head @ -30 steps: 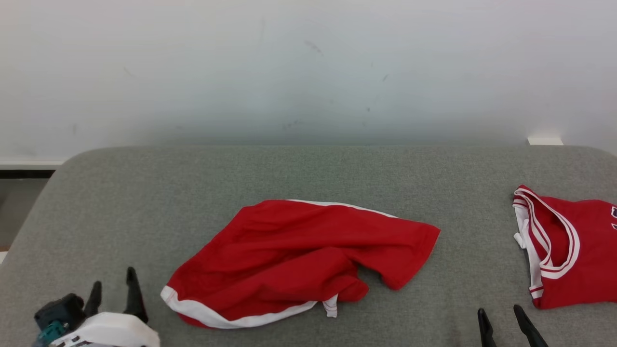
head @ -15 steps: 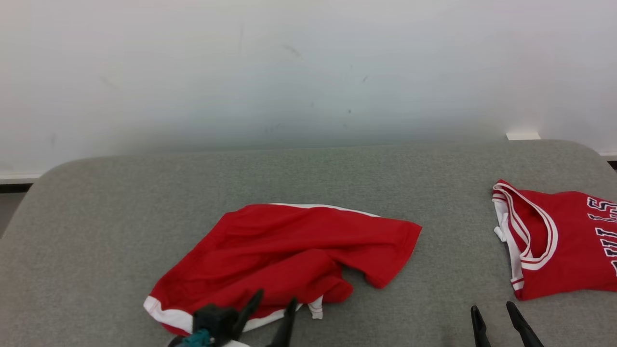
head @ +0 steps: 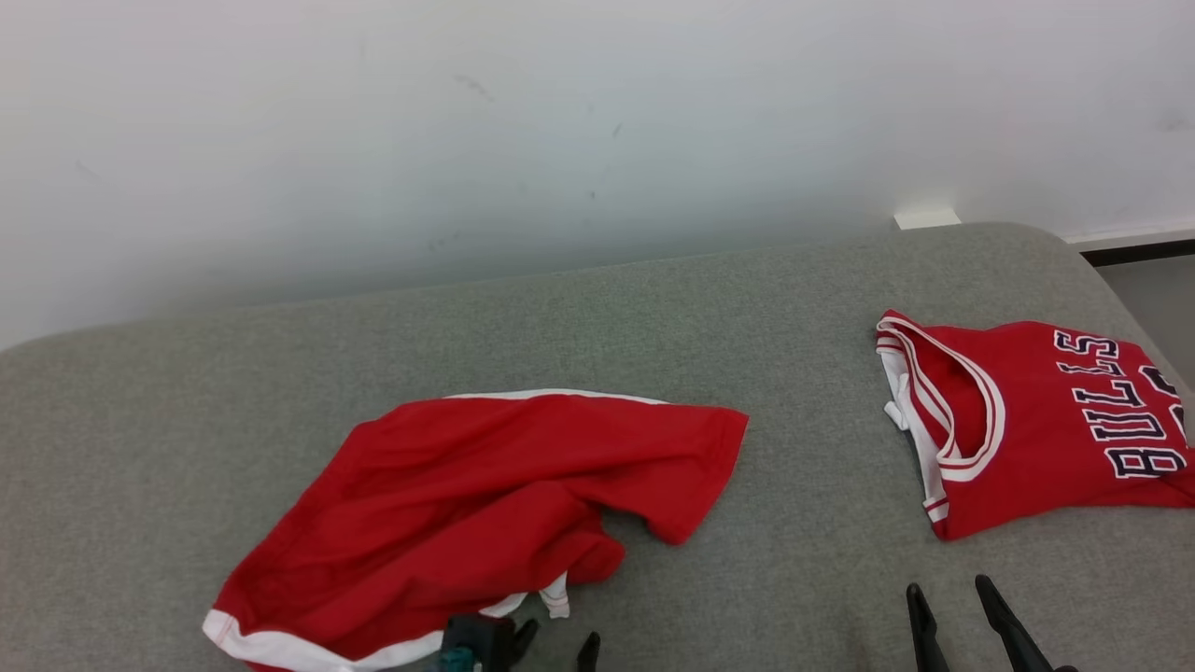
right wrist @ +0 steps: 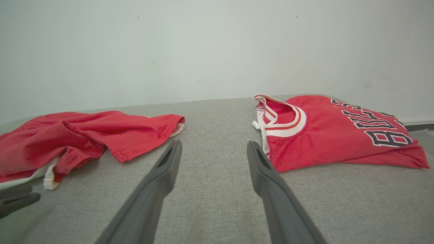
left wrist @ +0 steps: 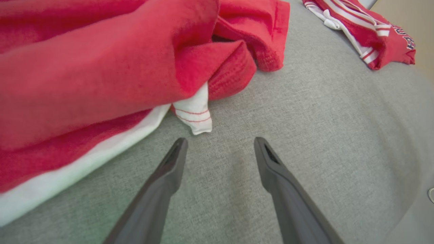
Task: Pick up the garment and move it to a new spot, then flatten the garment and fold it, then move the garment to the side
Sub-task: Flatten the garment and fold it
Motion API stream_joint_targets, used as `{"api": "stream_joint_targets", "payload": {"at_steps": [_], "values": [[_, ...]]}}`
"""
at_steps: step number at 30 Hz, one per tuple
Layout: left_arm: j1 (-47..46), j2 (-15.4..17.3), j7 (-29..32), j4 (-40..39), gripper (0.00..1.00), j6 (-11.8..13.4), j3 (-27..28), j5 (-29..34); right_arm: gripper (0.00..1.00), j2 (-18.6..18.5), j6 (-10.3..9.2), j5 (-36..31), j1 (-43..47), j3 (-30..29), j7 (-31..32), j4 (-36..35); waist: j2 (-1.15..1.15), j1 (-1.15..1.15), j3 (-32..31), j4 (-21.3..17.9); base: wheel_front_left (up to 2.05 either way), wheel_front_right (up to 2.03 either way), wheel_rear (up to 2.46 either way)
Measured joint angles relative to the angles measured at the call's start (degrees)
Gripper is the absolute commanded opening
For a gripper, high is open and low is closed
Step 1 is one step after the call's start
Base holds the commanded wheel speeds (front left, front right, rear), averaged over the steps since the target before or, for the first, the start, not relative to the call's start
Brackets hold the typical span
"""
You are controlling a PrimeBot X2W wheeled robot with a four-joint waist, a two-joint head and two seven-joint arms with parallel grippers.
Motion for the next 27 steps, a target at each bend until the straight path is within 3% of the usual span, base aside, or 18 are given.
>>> {"api": "stream_joint_targets", "payload": {"at_steps": [5,11,12,13,15,20,25,27], "values": [[-3.1,-0.8,-2.7,5.0,1.00,1.4,1.1,-0.7,1.00,0.0,-0.01,0.1,-0.1,0.1,0.0,0.0,0.00,0.00,0.8,-0.7,0.00,0.00,0.00],[-6.1,-1.6,-4.5,10.4,1.00,1.4,0.7,-2.1,1.00,0.0,0.00,0.2,-0.6,0.4,0.0,0.1,0.00,0.00,1.3,-1.2,0.00,0.00,0.00],[-6.5,-1.8,-5.0,11.3,0.85,1.4,0.6,-2.6,1.00,0.0,-0.01,0.2,-0.8,0.5,0.0,0.1,0.00,0.00,1.3,-1.3,0.00,0.00,0.00],[-7.0,-1.8,-5.1,12.1,0.47,1.3,0.4,-3.3,1.00,0.0,-0.01,0.2,-0.9,0.6,0.0,0.1,0.00,0.00,1.4,-1.5,0.00,0.00,0.00],[-7.9,-1.9,-5.8,13.4,0.00,1.0,0.2,-4.5,1.00,0.0,-0.01,0.2,-1.1,0.7,0.0,0.1,0.00,0.00,1.5,-1.7,0.00,0.00,0.00],[-9.2,-2.0,-6.5,13.3,0.00,-0.5,-1.9,-10.1,1.00,0.0,-0.01,0.0,-1.3,0.7,0.0,0.2,0.00,0.00,1.8,-2.4,0.00,0.00,0.00],[-8.2,-2.1,-5.9,3.4,0.00,-1.1,-6.7,-25.7,1.00,0.0,-0.01,-0.4,-1.2,0.3,0.0,0.4,0.00,0.00,1.5,-3.0,0.00,0.00,0.00],[-7.1,-2.1,-5.5,-1.3,0.00,0.3,-9.6,-31.7,1.00,0.0,-0.01,-0.5,-1.2,0.2,0.0,0.4,0.00,0.00,1.3,-3.2,0.00,0.00,0.00]]}}
